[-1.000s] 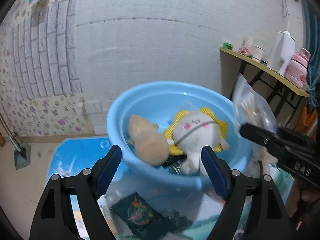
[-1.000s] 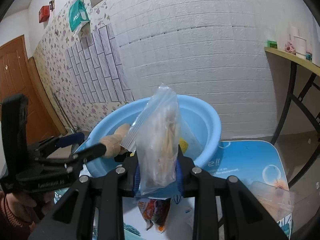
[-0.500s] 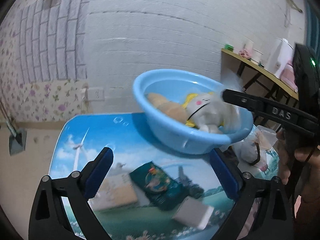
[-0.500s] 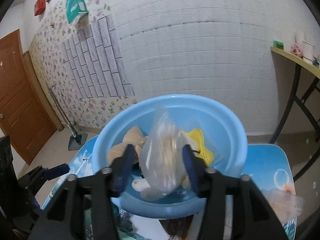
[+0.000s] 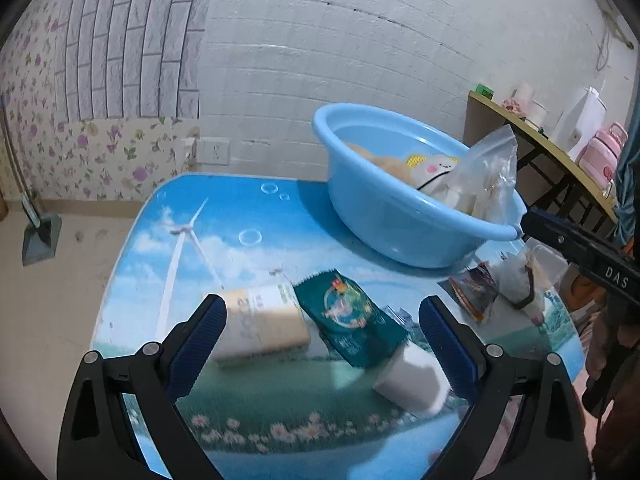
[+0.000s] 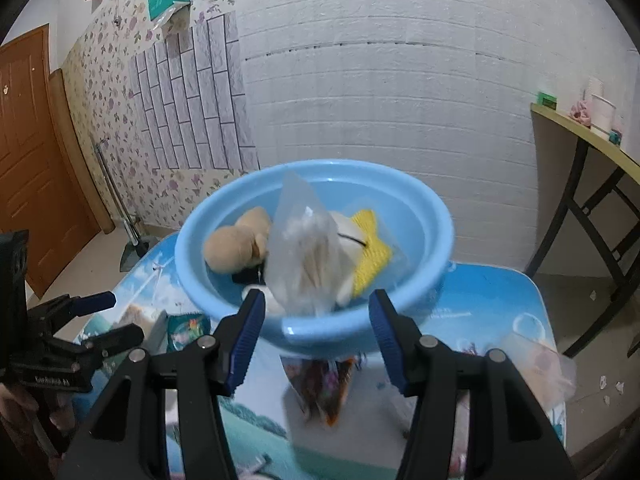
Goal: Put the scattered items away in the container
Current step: 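Lower the zip bag into the basin and open the right tool, then withdraw both tools from the basin toward the remaining items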
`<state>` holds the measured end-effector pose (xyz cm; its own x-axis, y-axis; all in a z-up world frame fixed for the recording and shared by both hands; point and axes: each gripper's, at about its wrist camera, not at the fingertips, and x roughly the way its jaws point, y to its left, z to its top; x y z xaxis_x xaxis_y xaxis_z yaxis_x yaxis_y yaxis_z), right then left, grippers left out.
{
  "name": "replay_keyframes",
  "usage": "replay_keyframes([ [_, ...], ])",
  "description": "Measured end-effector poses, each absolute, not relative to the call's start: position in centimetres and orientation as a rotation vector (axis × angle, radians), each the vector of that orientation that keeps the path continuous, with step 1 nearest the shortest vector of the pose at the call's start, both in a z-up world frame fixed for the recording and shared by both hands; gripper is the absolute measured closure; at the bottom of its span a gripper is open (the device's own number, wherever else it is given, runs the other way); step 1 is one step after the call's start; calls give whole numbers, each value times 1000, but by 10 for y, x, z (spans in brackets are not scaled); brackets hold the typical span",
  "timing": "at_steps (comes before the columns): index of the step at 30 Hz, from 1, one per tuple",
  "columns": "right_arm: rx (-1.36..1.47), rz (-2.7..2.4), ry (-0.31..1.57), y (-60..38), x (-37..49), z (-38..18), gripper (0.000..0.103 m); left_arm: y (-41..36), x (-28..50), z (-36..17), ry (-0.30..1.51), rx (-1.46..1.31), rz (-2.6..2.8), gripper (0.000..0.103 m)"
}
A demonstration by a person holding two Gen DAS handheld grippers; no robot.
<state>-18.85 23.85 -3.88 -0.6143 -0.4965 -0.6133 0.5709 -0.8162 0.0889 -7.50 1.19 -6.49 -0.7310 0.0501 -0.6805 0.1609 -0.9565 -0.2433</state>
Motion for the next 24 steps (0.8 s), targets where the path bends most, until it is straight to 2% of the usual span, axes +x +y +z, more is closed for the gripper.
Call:
replay_keyframes([
  [5,864,-2387,149,255,-175,-42,49,25,-66,-69,388,1154,-2831,6],
  [16,967,-2313,194,284,-133,-76,49,29,-42,-74,469,1186,-2836,6],
  [24,1046,-2201,185,287,-111,-105,49,54,-39,-79,378,1241,-2893,6],
])
